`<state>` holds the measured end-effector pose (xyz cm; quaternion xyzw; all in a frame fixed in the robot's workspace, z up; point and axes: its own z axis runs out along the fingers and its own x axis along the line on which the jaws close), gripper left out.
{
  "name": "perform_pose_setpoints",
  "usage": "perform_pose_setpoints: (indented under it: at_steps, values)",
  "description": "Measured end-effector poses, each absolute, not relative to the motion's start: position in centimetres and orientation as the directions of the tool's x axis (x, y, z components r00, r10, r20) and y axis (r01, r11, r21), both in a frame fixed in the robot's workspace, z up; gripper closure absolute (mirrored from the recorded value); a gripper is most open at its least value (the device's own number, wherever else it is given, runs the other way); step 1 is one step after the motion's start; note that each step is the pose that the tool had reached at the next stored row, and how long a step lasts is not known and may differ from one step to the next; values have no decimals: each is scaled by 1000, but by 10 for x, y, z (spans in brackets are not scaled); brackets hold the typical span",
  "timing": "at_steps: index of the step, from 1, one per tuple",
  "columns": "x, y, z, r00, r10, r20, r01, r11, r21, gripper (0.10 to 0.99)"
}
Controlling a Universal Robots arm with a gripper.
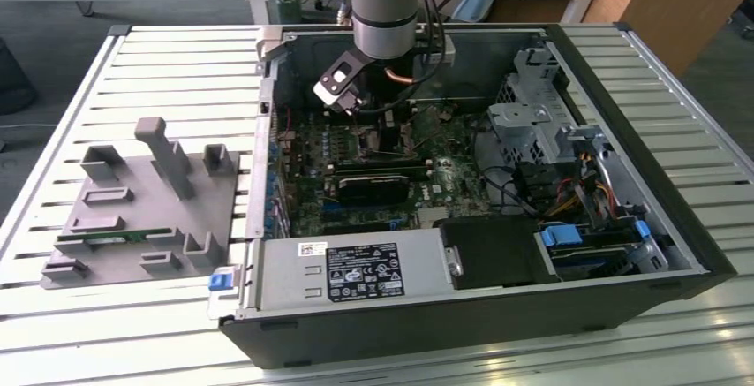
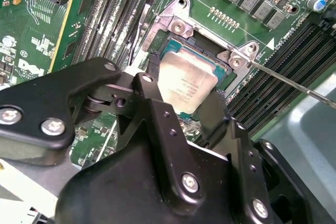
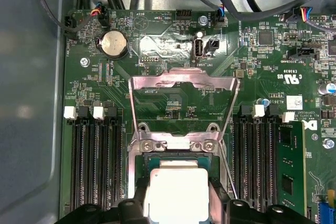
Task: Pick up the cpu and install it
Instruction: 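Place the cpu into insertion slot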
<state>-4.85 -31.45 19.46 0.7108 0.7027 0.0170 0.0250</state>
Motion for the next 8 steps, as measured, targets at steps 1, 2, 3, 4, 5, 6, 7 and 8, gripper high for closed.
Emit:
perform_pose_setpoints:
  at_steps: [1, 2, 3, 4, 5, 6, 7, 8]
  values:
    - [-49, -314, 195, 12, 1000, -11, 998, -11, 59, 541]
    - [-49, -314, 195, 12, 1000, -11, 998, -11, 59, 478]
    - [-49, -314, 195, 12, 1000, -11, 998, -11, 59, 478]
    - [-49, -314, 195, 12, 1000, -11, 998, -11, 59, 478]
    - [-49, -314, 195, 12, 1000, -11, 998, -11, 59, 478]
    - [-49, -314, 195, 12, 1000, -11, 998, -11, 59, 478]
    - [-48, -314, 195, 12, 1000, -11, 998, -11, 59, 478]
    - [-48, -314, 195, 12, 1000, -11, 998, -11, 59, 478]
